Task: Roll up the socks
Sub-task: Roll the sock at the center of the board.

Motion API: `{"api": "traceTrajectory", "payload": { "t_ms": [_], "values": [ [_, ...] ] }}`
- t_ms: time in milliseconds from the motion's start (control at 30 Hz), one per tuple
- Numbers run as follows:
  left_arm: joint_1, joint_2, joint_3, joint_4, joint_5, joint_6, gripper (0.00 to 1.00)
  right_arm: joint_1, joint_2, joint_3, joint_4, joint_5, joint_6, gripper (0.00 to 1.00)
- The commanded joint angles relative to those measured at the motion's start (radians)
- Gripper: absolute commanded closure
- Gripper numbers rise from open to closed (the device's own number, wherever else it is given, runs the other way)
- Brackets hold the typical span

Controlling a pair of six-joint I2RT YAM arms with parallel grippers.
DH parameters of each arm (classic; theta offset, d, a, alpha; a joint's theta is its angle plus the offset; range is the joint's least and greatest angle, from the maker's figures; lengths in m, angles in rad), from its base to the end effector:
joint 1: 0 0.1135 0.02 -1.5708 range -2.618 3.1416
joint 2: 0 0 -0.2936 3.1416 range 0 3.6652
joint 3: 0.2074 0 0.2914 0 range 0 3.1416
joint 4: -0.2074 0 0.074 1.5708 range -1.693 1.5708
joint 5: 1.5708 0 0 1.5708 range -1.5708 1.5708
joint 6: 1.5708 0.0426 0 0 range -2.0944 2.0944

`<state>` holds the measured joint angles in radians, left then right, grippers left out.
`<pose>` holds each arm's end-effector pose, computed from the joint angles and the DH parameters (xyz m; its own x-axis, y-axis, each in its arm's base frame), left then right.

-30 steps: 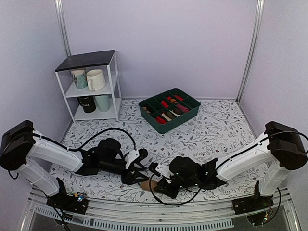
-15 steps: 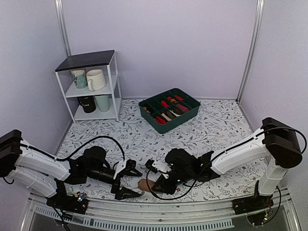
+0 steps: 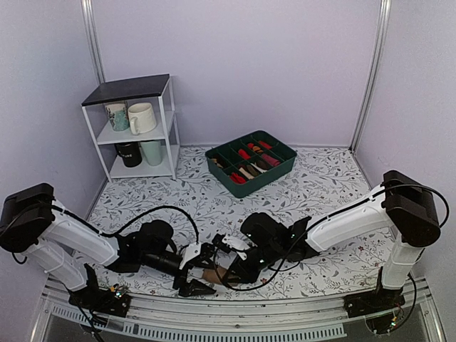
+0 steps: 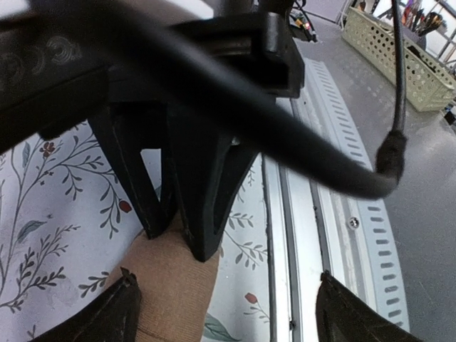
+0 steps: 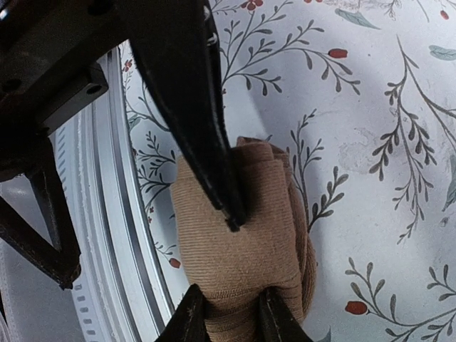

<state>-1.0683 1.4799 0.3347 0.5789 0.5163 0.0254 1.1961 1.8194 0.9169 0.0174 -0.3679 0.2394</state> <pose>0.1065 -0.2375 0.1114 -0.2338 0.4714 -0.8503 0.9690 0.0418 -0.2433 0.1278 0.3667 0.1234 -0.5009 -0.6690 -0.5491 -0.8574 0.2967 0.4206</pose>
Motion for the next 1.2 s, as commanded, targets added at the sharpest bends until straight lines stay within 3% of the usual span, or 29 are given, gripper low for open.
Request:
{"api": "traceTrajectory", "payload": {
  "t_ms": [0, 233, 367, 500, 633, 733, 800, 867, 900, 1167],
  "values": [
    [-0.012, 0.033, 0.001, -0.028, -0.072, -0.053, 0.14, 0.009, 0.104, -0.057, -0.273, -0.019, -0.018, 0.79],
    [-0.036, 0.124, 0.009, -0.022, -0.09, -0.137, 0.26, 0.002, 0.11, -0.047, -0.286, -0.025, -0.024, 0.79],
    [-0.049, 0.087, -0.038, 0.05, -0.144, -0.171, 0.15, -0.001, 0.108, -0.039, -0.296, -0.012, -0.03, 0.79],
    [-0.05, -0.072, -0.163, 0.163, -0.266, -0.198, 0.39, -0.006, 0.105, -0.04, -0.3, -0.009, -0.03, 0.78],
    [-0.042, -0.101, -0.178, 0.147, -0.275, -0.204, 0.4, -0.01, 0.112, -0.033, -0.306, -0.007, -0.028, 0.78],
    [-0.047, -0.032, -0.161, 0.163, -0.237, -0.224, 0.52, -0.013, 0.119, -0.024, -0.317, -0.001, -0.035, 0.78],
    [-0.053, 0.006, -0.152, 0.182, -0.233, -0.223, 0.52, -0.013, 0.121, -0.021, -0.321, -0.002, -0.038, 0.78],
    [-0.056, 0.007, -0.148, 0.197, -0.229, -0.204, 0.4, -0.015, 0.122, -0.019, -0.322, -0.003, -0.038, 0.78],
    [-0.057, -0.011, -0.149, 0.202, -0.227, -0.186, 0.39, -0.015, 0.124, -0.019, -0.324, -0.005, -0.038, 0.78],
    [-0.066, -0.179, -0.174, 0.193, -0.283, -0.105, 0.43, -0.021, 0.135, -0.011, -0.329, -0.007, -0.037, 0.78]
  ]
}}
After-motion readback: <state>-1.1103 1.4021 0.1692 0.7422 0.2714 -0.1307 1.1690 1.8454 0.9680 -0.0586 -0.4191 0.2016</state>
